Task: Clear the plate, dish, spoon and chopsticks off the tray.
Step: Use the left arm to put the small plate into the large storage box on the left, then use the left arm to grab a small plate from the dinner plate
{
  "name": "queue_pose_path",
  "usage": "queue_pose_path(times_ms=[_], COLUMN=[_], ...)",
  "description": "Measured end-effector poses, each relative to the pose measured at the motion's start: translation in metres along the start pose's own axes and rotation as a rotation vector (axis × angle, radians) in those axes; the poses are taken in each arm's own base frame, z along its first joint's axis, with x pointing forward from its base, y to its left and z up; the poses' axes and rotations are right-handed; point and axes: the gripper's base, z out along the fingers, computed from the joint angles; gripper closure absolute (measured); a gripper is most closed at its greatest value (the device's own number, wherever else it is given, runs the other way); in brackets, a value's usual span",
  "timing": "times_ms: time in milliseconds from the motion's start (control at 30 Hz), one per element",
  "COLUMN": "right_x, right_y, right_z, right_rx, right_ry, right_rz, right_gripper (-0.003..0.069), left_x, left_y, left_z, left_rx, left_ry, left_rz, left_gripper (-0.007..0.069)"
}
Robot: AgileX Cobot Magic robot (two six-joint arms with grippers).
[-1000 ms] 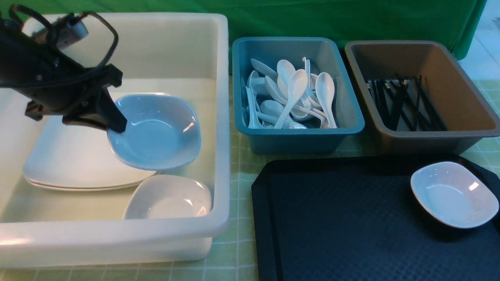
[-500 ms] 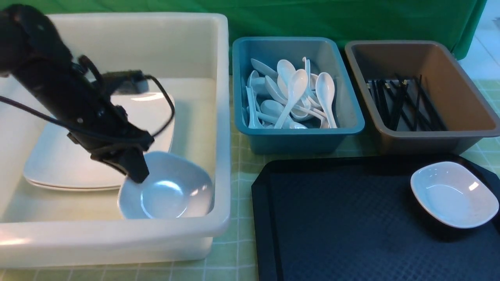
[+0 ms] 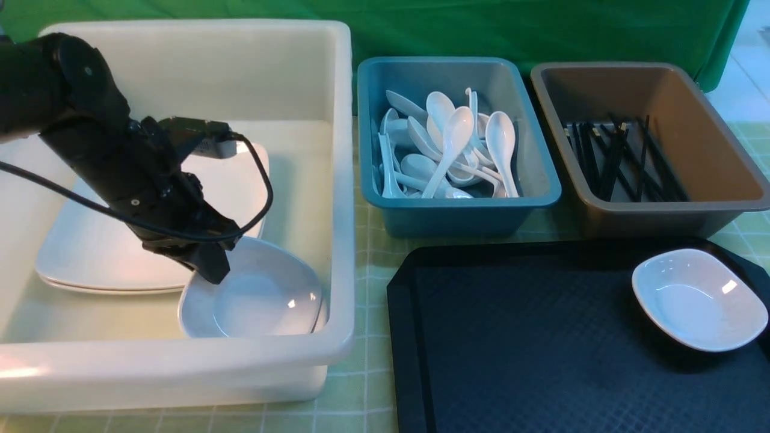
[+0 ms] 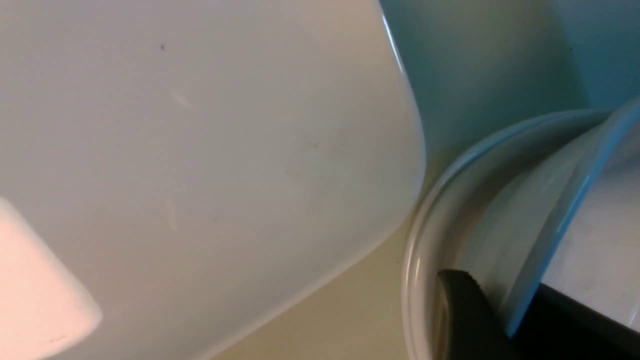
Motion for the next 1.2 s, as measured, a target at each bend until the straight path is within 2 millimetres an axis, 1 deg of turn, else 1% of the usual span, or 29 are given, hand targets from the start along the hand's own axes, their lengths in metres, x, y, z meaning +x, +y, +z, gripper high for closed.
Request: queue_pose_path(times_ms=[33, 67, 100, 133, 200, 233, 267, 300, 333, 400, 467, 533, 567, 633, 667, 733, 767, 800, 833, 867, 933, 967, 1000, 1033, 1067, 1100, 1133, 1167, 1200], right_x=[0.000, 0.000, 0.000, 0.000, 0.000, 0.000, 0.000, 0.000, 0.000, 0.000, 0.000, 0.000, 0.000, 0.000, 0.000, 0.000, 0.000, 0.000, 0.000, 0.000, 0.000, 0.000, 0.000, 0.000, 0.000, 0.000, 0.000, 0.000, 0.000], right_y=[0.000, 0.000, 0.000, 0.000, 0.000, 0.000, 0.000, 0.000, 0.000, 0.000, 0.000, 0.000, 0.000, 0.000, 0.000, 0.000, 0.000, 0.000, 0.000, 0.000, 0.000, 0.000, 0.000, 0.000, 0.000, 0.000, 0.000, 0.000, 0.000], right_z=[0.000, 0.000, 0.000, 0.000, 0.000, 0.000, 0.000, 0.000, 0.000, 0.000, 0.000, 0.000, 0.000, 0.000, 0.000, 0.000, 0.000, 0.000, 0.000, 0.000, 0.000, 0.000, 0.000, 0.000, 0.000, 0.000, 0.000, 0.000, 0.000], right_rx=[0.000, 0.000, 0.000, 0.000, 0.000, 0.000, -0.001, -0.001, -0.001, -0.001, -0.002, -0.002, -0.002, -0.002, -0.002, -0.002, -0.002, -0.002, -0.002, -0.002, -0.002, -0.002, -0.002, -0.002, -0.002, -0.002, -0.002, -0.002, -0.002], right_ry=[0.000, 0.000, 0.000, 0.000, 0.000, 0.000, 0.000, 0.000, 0.000, 0.000, 0.000, 0.000, 0.000, 0.000, 0.000, 0.000, 0.000, 0.000, 0.000, 0.000, 0.000, 0.000, 0.000, 0.000, 0.000, 0.000, 0.000, 0.000, 0.000], right_rz=[0.000, 0.000, 0.000, 0.000, 0.000, 0.000, 0.001, 0.001, 0.001, 0.001, 0.001, 0.001, 0.001, 0.001, 0.001, 0.001, 0.001, 0.001, 0.001, 0.001, 0.001, 0.001, 0.001, 0.001, 0.001, 0.001, 0.001, 0.001, 0.001], right_gripper=[0.0551, 0.0550, 0.0547, 0.0545, 0.0545, 0.0543, 0.0543, 0.0543, 0.0542, 0.0541, 0.0539, 0.0537, 0.0536, 0.0536, 0.0536, 0.0536, 0.0536, 0.0535, 0.0535, 0.0535, 0.0533, 0.0533, 0.0533, 0.0533, 0.0531, 0.0530, 0.0528, 0.0525, 0.0524], left_x=[0.000, 0.000, -0.002, -0.004, -0.009, -0.013, -0.018, -0.019, -0.024, -0.032, -0.038, -0.045, -0.046, -0.057, -0.061, -0.066, -0.070, -0.072, -0.072, -0.074, -0.076, -0.077, -0.079, -0.082, -0.085, -0.087, -0.091, -0.097, -0.098], left_y=[0.001, 0.001, 0.002, 0.002, 0.003, 0.003, 0.003, 0.003, 0.003, 0.001, -0.004, -0.013, -0.015, -0.041, -0.055, -0.079, -0.105, -0.124, -0.136, -0.160, -0.201, -0.208, -0.228, -0.238, -0.258, -0.261, -0.277, -0.288, -0.292], left_z=[0.000, 0.000, -0.003, -0.007, -0.016, -0.023, -0.034, -0.036, -0.047, -0.065, -0.079, -0.092, -0.093, -0.104, -0.105, -0.104, -0.102, -0.099, -0.097, -0.093, -0.085, -0.082, -0.077, -0.072, -0.064, -0.061, -0.051, -0.038, -0.033], left_rx=[-0.007, -0.008, -0.021, -0.029, -0.046, -0.058, -0.079, -0.083, -0.096, -0.104, -0.080, -0.003, 0.018, 0.170, 0.233, 0.318, 0.371, 0.400, 0.413, 0.439, 0.471, 0.475, 0.488, 0.493, 0.501, 0.502, 0.505, 0.506, 0.507], left_ry=[0.001, 0.000, 0.002, 0.000, -0.009, -0.026, -0.047, -0.052, -0.078, -0.111, -0.139, -0.184, -0.193, -0.264, -0.278, -0.292, -0.289, -0.278, -0.267, -0.247, -0.221, -0.214, -0.210, -0.215, -0.214, -0.214, -0.216, -0.208, -0.202], left_rz=[-0.003, -0.003, -0.003, -0.008, -0.010, -0.009, -0.014, -0.015, -0.025, -0.052, -0.095, -0.134, -0.137, -0.142, -0.132, -0.113, -0.086, -0.069, -0.059, -0.042, -0.015, -0.013, 0.000, 0.000, 0.019, 0.018, 0.024, 0.003, -0.002], left_gripper=[0.0462, 0.0454, 0.0389, 0.0349, 0.0278, 0.0249, 0.0200, 0.0200, 0.0165, 0.0144, 0.0144, 0.0165, 0.0175, 0.0282, 0.0342, 0.0437, 0.0531, 0.0576, 0.0594, 0.0617, 0.0631, 0.0631, 0.0631, 0.0630, 0.0624, 0.0624, 0.0614, 0.0603, 0.0597])
